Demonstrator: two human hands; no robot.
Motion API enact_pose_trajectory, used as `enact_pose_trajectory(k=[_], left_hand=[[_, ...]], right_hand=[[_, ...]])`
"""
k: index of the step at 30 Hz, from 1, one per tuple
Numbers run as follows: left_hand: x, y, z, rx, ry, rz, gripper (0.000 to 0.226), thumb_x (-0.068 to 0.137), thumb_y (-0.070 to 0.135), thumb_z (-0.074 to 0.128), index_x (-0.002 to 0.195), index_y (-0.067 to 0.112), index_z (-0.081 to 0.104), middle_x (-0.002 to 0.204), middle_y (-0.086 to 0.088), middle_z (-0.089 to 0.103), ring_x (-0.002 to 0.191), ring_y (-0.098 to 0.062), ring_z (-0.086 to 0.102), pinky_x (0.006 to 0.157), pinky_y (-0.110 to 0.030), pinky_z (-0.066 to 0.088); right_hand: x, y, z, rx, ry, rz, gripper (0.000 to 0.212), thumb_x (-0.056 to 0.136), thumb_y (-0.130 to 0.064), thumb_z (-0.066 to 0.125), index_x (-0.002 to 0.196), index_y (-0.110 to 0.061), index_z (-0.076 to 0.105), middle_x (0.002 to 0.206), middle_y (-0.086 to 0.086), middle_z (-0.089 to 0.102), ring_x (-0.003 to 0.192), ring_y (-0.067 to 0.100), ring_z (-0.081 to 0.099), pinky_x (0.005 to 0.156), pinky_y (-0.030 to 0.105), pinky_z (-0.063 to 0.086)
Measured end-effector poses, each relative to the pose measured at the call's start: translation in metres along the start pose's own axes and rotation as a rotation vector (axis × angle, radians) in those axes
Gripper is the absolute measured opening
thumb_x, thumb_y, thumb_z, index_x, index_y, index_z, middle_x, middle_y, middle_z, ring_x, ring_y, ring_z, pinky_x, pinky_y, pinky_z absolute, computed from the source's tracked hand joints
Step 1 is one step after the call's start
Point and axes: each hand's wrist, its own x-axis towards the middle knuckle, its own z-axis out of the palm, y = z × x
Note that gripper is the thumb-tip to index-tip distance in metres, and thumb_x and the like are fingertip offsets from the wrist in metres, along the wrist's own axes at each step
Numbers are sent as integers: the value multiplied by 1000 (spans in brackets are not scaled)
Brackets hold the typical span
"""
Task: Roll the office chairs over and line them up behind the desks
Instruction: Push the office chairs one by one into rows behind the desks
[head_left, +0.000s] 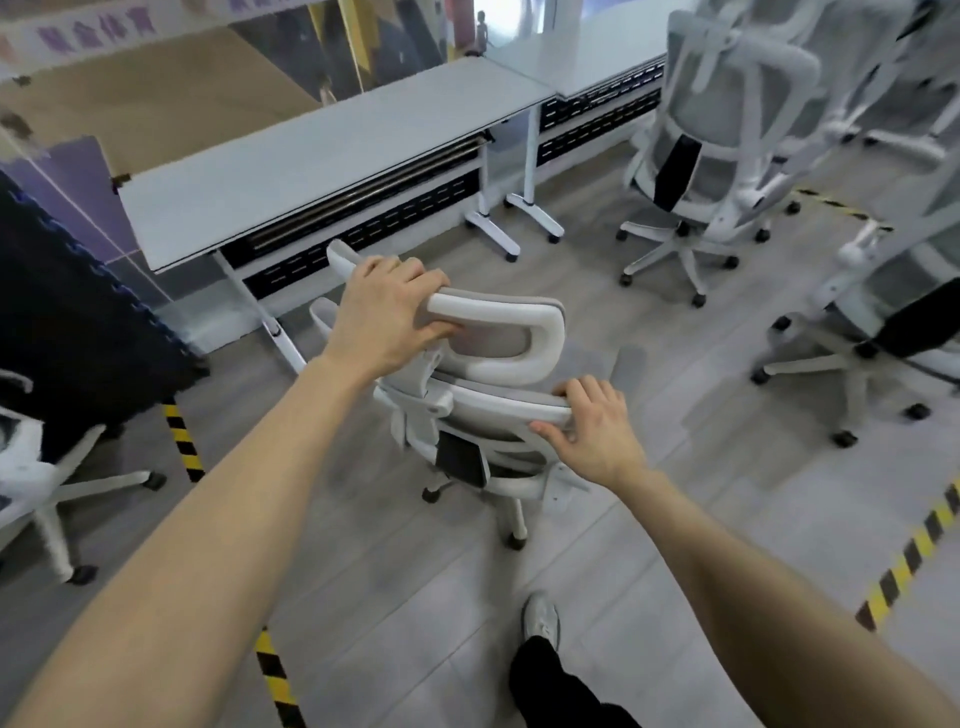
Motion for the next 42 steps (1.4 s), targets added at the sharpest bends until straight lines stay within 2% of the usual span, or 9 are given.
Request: enact_pose_trajectory(k=[6,12,20,24,28,30,33,37,42], left_hand=[[95,-18,41,-23,31,88,51,91,69,72,120,27,67,107,4,65,103,-25,56,105,-47,42],[181,-36,77,-60,41,143,53,88,67,79,119,26,66,104,4,63,101,-27,56,103,-49,44],[281,-62,131,-94,137,249,60,91,78,60,118,25,69,104,3,64,99,-27,56,100,-49,44],[325,-70,154,-119,220,334,57,92,72,67,118,22,67,101,0,63,97,-29,58,94,-48,44],[362,-76,168,-117,186,366,51,96,72,64,117,25,65,103,2,62,99,-27,56,96,-44,41],[381,-81,176,-126,170,386,53,95,75,61,115,25,66,103,2,63,99,-27,57,96,-44,42],[402,-91,184,-178,195,423,59,95,80,59,108,23,65,98,1,63,94,-28,57,91,-45,43],[427,-106,195,-217,217,462,59,98,78,59,111,21,66,95,-1,60,89,-28,54,89,-45,42],[461,-113,209,-239,256,482,58,99,77,59,110,21,67,92,-1,58,87,-28,52,88,-45,42]], right_hand=[[65,37,-7,-8,8,90,56,94,-78,55,113,-25,58,108,-7,51,103,22,50,97,44,43],[128,69,-10,-25,11,169,65,91,-88,48,112,-27,58,107,-10,50,104,19,47,99,41,41],[204,111,-6,-81,57,260,60,95,-82,52,116,-26,59,109,-10,50,104,19,49,101,41,45],[236,122,-6,-141,56,326,54,99,-74,56,120,-24,58,115,-4,54,111,24,49,106,42,43],[265,112,7,-322,57,473,78,105,-77,22,124,-10,58,117,9,60,109,35,54,111,49,39],[279,106,6,-391,2,531,83,104,-75,11,125,-8,57,119,11,60,110,34,54,113,48,36],[298,94,6,-421,-33,598,78,100,-78,22,123,-11,55,121,9,58,117,33,54,118,46,32],[329,85,13,-326,48,735,93,86,-102,27,111,-17,53,116,3,56,119,28,50,129,54,25],[356,102,27,-262,182,772,95,86,-102,26,111,-14,52,110,0,50,117,27,49,134,53,17]])
